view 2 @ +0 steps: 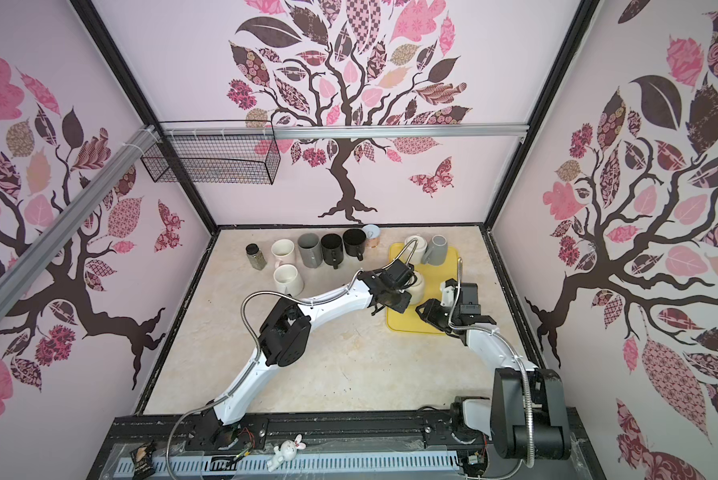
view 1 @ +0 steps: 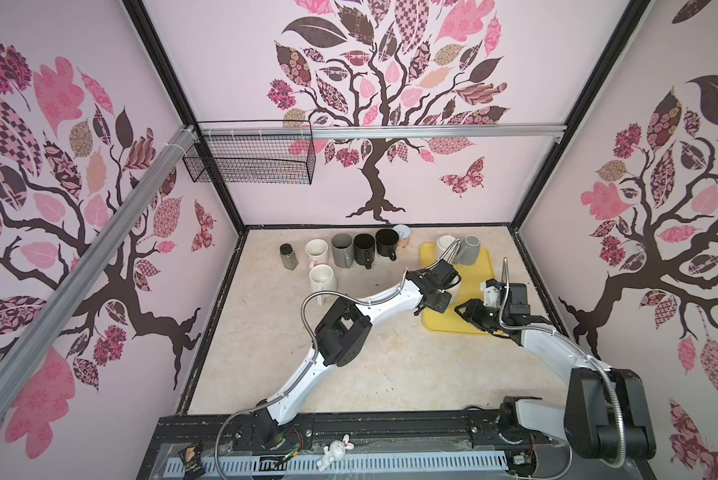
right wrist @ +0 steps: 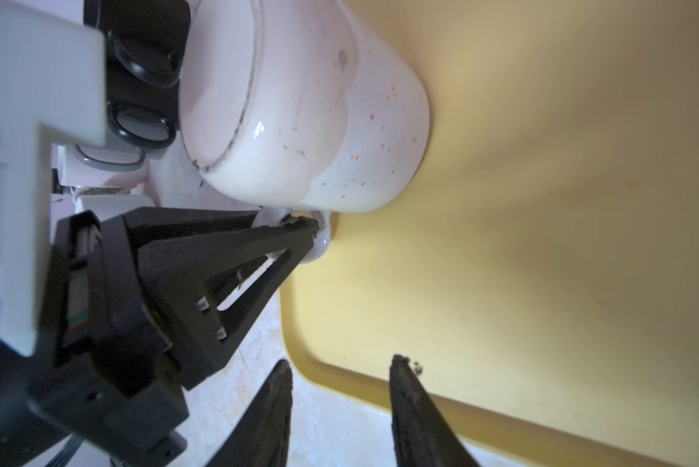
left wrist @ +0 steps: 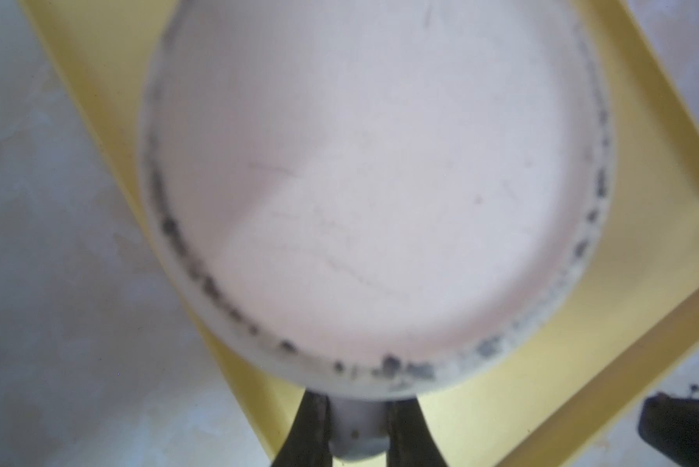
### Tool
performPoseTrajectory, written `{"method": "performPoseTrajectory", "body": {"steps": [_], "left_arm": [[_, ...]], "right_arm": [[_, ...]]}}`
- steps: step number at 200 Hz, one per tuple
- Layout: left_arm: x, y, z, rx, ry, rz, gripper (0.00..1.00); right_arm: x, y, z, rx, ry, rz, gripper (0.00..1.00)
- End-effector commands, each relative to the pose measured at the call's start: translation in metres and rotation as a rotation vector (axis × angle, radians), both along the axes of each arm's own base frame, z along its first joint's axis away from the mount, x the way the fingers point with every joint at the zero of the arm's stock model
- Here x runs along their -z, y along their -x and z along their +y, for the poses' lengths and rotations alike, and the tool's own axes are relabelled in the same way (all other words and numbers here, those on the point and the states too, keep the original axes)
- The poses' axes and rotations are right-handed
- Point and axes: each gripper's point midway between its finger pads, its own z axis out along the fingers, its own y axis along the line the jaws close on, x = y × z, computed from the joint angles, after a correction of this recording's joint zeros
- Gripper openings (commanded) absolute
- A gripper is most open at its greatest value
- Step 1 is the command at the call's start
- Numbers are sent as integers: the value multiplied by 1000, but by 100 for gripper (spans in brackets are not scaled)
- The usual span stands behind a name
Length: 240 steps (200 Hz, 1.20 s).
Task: Turn the mug right side up
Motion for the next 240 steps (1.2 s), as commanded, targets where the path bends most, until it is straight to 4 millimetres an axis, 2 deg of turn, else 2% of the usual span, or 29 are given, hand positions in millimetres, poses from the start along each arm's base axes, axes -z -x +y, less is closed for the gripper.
{"method": "performPoseTrajectory", "body": {"steps": [1, 7, 15, 46, 64, 102, 126, 144, 162, 187, 240], "left_arm": [[-66, -7, -6, -1, 194, -53, 0], [-78, -8, -6, -2, 241, -61, 0], [-77, -6, -1, -8, 274, -41, 0], [-117, -7, 13, -7, 487, -5, 0], [-136, -5, 21, 18, 576, 12, 0], [-189, 1, 43, 49, 775, 15, 0], [-226, 3, 58, 50, 929, 18, 0], [-246, 6, 66, 47, 1025, 37, 0], [-256, 10, 73, 30, 1104, 78, 0], [-270, 17, 77, 27, 1220, 133, 0], [-283, 30, 83, 47, 1342, 215, 0]], "right_arm": [[-28, -3, 9, -1, -100, -74, 45], [-32, -3, 10, 6, -117, -84, 45], [-39, -3, 11, 14, -140, -102, 45], [-66, -1, 22, 9, -267, -171, 44], [-89, 1, 33, -21, -393, -252, 42], [-127, 6, 42, -49, -570, -370, 40], [-157, 11, 64, -150, -620, -438, 42], [-175, 15, 83, -212, -638, -477, 45], [-194, 16, 95, -241, -669, -522, 48], [-208, 15, 95, -248, -704, -580, 49], [-206, 4, 95, -219, -720, -546, 46]]}}
